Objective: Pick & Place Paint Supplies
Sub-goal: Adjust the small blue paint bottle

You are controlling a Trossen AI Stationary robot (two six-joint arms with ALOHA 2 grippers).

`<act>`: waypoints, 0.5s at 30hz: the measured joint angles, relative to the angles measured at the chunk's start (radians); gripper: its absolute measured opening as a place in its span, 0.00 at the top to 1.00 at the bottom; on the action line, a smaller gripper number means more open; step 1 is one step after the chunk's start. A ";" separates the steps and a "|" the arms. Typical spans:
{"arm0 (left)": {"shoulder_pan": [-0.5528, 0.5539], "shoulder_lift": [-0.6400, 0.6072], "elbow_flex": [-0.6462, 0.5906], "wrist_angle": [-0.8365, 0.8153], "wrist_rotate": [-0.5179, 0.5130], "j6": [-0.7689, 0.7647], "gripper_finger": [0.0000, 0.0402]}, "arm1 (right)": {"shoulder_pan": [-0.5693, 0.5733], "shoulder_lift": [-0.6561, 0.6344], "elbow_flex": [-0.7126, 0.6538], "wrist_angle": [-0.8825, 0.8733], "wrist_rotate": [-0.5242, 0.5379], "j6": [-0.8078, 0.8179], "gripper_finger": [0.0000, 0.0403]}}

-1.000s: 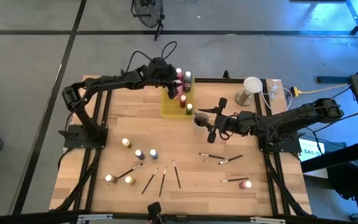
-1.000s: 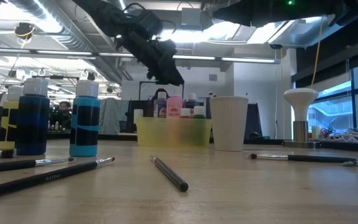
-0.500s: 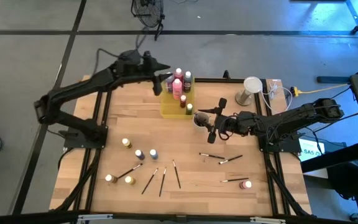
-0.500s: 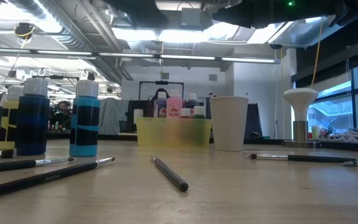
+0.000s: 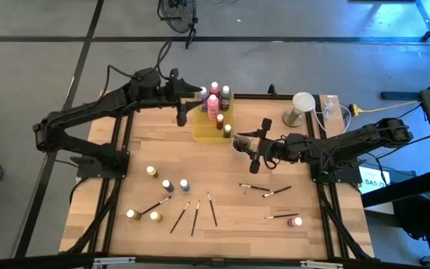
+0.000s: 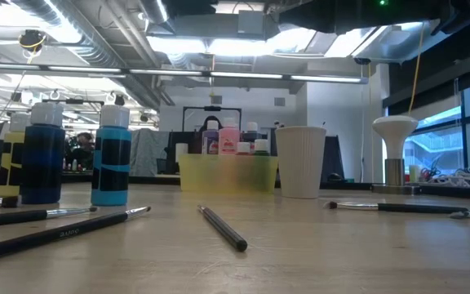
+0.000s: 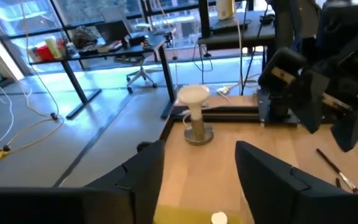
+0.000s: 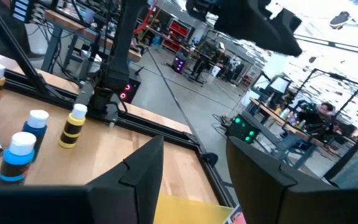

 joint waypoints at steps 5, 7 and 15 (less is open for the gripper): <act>-0.003 0.000 -0.019 0.001 0.000 -0.018 0.39 | 0.000 0.000 0.000 0.003 -0.001 0.001 0.56; -0.003 0.001 -0.020 -0.003 -0.002 -0.056 0.35 | 0.000 0.000 0.000 0.003 -0.001 0.001 0.56; -0.030 0.000 -0.020 -0.149 -0.007 -0.197 0.30 | 0.000 0.000 0.000 -0.006 -0.001 0.001 0.56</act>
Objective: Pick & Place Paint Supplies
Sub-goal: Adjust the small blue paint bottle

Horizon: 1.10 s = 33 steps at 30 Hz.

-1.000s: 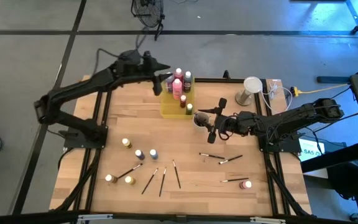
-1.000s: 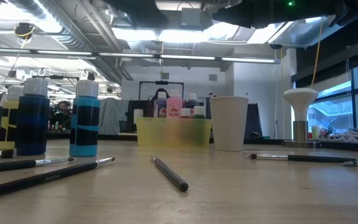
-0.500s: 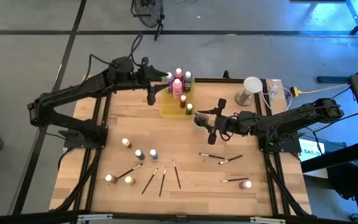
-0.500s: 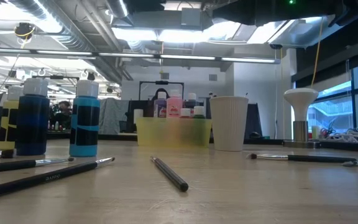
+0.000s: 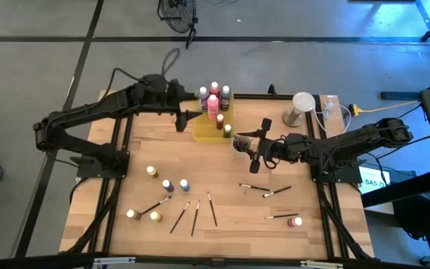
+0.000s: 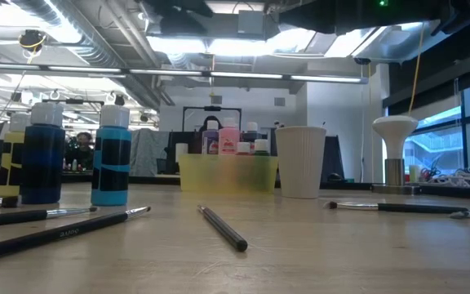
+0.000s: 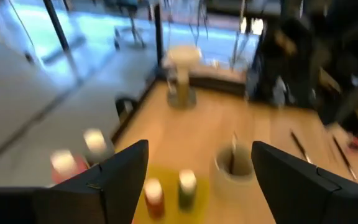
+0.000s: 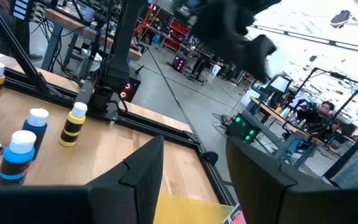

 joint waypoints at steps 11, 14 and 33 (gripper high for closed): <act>-0.348 -0.001 0.030 -0.312 -0.276 -0.028 0.34 | -0.001 0.000 0.000 -0.029 0.000 -0.004 0.56; -0.451 -0.001 0.035 -0.416 -0.312 -0.104 0.34 | -0.001 0.000 0.000 -0.037 0.000 -0.006 0.56; -0.771 0.119 0.040 -0.700 -0.217 -0.943 0.34 | 0.000 0.000 0.000 -0.036 -0.080 0.028 0.56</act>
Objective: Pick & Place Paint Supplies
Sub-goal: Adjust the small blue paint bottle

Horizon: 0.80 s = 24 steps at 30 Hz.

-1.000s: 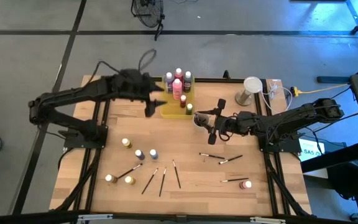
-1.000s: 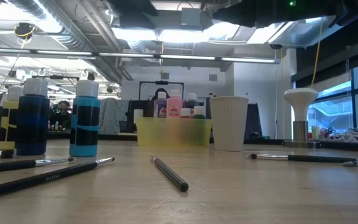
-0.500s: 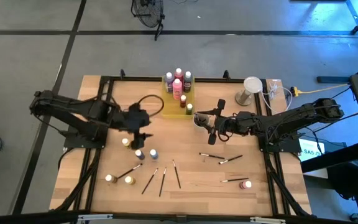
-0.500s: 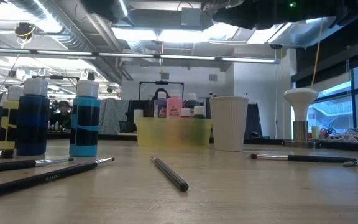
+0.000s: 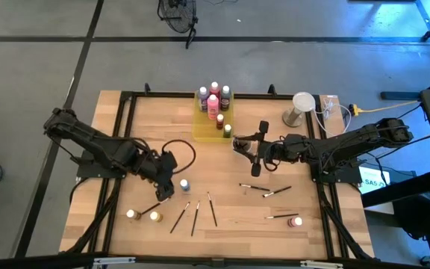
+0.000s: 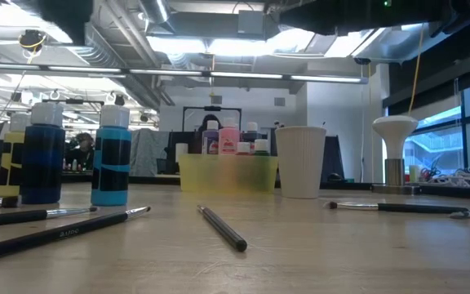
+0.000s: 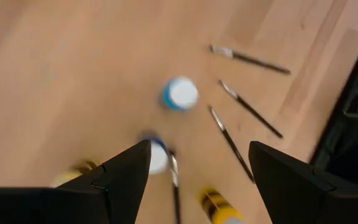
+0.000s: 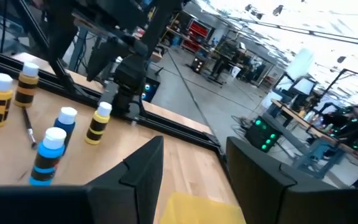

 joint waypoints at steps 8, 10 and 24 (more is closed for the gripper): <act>-0.046 0.048 0.000 -0.027 0.057 -0.222 0.34 | 0.013 0.000 0.000 -0.002 -0.006 0.056 0.56; -0.073 0.067 0.000 -0.028 0.054 -0.246 0.34 | 0.023 0.000 0.000 -0.004 -0.006 0.068 0.56; -0.249 0.289 -0.001 -0.007 -0.030 -0.432 0.34 | 0.108 0.000 0.001 0.008 -0.007 0.177 0.56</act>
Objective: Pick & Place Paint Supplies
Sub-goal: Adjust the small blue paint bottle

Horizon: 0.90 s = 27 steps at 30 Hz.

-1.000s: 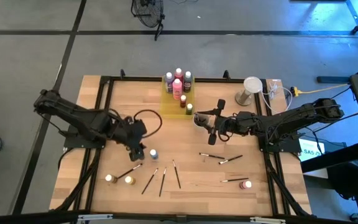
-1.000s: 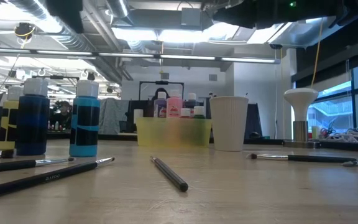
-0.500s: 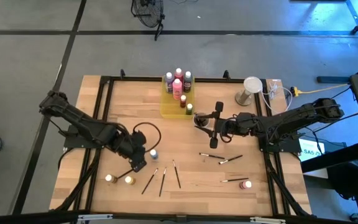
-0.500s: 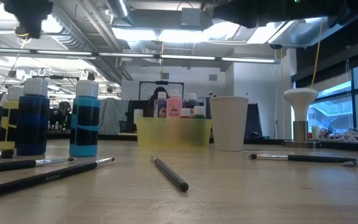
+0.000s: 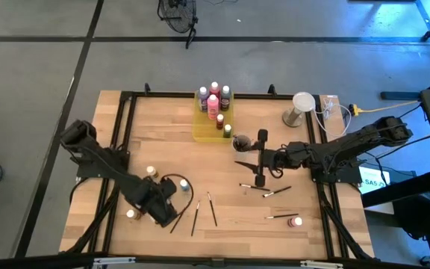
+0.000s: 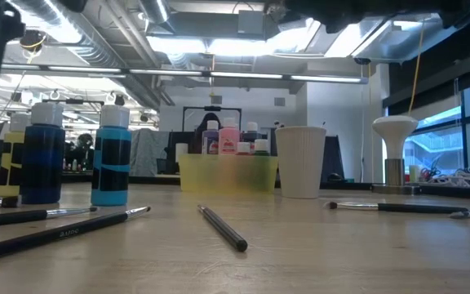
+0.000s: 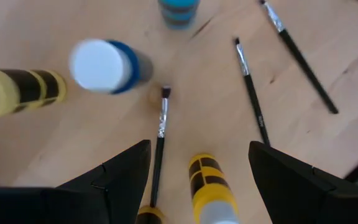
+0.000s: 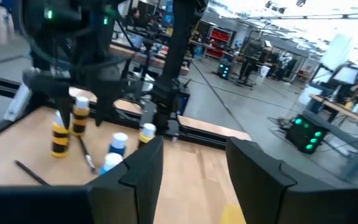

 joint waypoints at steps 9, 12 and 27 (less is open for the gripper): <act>-0.055 0.100 0.000 0.052 -0.032 -0.105 0.34 | 0.072 0.000 0.036 0.005 0.000 0.065 0.56; -0.047 0.136 0.000 0.035 -0.029 -0.107 0.34 | 0.092 0.000 0.046 0.004 0.000 0.064 0.56; 0.045 0.186 0.000 0.049 -0.013 -0.030 0.34 | 0.109 0.000 0.050 -0.021 0.000 0.050 0.56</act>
